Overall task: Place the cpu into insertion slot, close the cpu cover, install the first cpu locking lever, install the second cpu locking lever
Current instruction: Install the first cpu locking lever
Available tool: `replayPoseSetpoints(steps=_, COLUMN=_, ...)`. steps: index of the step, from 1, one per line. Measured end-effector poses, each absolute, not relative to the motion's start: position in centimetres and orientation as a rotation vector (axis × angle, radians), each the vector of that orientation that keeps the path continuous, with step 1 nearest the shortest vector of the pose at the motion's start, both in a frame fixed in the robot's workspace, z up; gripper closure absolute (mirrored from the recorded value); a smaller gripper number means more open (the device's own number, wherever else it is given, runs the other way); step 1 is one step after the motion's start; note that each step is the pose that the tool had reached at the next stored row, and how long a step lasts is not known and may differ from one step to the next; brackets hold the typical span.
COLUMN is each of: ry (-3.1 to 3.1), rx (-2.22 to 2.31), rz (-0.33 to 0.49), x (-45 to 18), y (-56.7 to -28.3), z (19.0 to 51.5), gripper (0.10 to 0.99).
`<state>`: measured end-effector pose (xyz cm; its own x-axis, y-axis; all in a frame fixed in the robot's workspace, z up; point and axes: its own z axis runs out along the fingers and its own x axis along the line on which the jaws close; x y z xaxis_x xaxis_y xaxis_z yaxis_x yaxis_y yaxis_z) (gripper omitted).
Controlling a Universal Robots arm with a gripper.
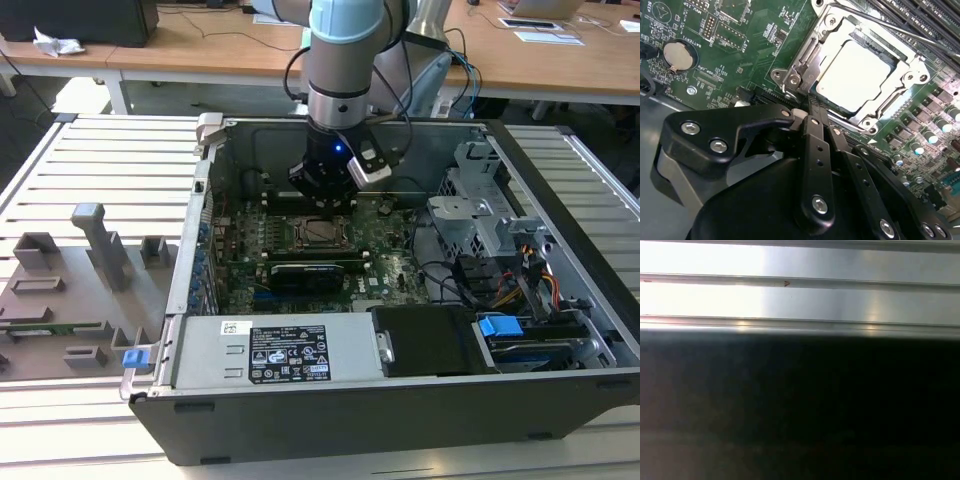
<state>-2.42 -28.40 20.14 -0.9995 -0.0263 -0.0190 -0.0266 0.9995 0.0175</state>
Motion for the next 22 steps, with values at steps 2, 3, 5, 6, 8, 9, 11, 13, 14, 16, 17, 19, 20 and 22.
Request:
replayPoseSetpoints(steps=2, ry=3.122, rx=-0.041, rz=0.028, x=-2.2, y=-28.3, z=20.0, gripper=0.98)
replayPoseSetpoints(steps=3, ry=3.122, rx=-0.042, rz=0.029, x=-2.1, y=-28.3, z=20.0, gripper=0.98)
replayPoseSetpoints(steps=5, ry=3.122, rx=-0.042, rz=0.028, x=-2.1, y=-28.3, z=20.0, gripper=0.98)
replayPoseSetpoints(steps=6, ry=3.122, rx=-0.042, rz=0.028, x=-2.1, y=-28.3, z=20.0, gripper=0.98)
replayPoseSetpoints(steps=8, ry=3.12, rx=-0.042, rz=0.031, x=-2.0, y=-28.2, z=20.5, gripper=0.98)
replayPoseSetpoints(steps=9, ry=3.121, rx=-0.042, rz=0.029, x=-2.0, y=-28.2, z=20.8, gripper=0.98)
replayPoseSetpoints(steps=11, ry=3.122, rx=-0.042, rz=0.029, x=-2.1, y=-28.2, z=21.1, gripper=0.98)
replayPoseSetpoints(steps=13, ry=3.122, rx=-0.042, rz=0.029, x=-2.1, y=-28.5, z=21.2, gripper=0.98)
replayPoseSetpoints(steps=14, ry=3.122, rx=-0.042, rz=0.028, x=-2.1, y=-28.8, z=21.2, gripper=0.98)
replayPoseSetpoints(steps=16, ry=3.122, rx=-0.042, rz=0.028, x=-2.1, y=-30.0, z=21.2, gripper=0.98)
replayPoseSetpoints(steps=17, ry=3.122, rx=-0.042, rz=0.028, x=-2.1, y=-30.5, z=21.2, gripper=0.98)
replayPoseSetpoints(steps=19, ry=3.122, rx=-0.042, rz=0.028, x=-2.1, y=-31.6, z=21.2, gripper=0.98)
replayPoseSetpoints(steps=20, ry=3.122, rx=-0.042, rz=0.028, x=-2.1, y=-32.0, z=21.2, gripper=0.98)
replayPoseSetpoints(steps=22, ry=3.122, rx=-0.042, rz=0.028, x=-2.1, y=-32.9, z=21.1, gripper=0.98)
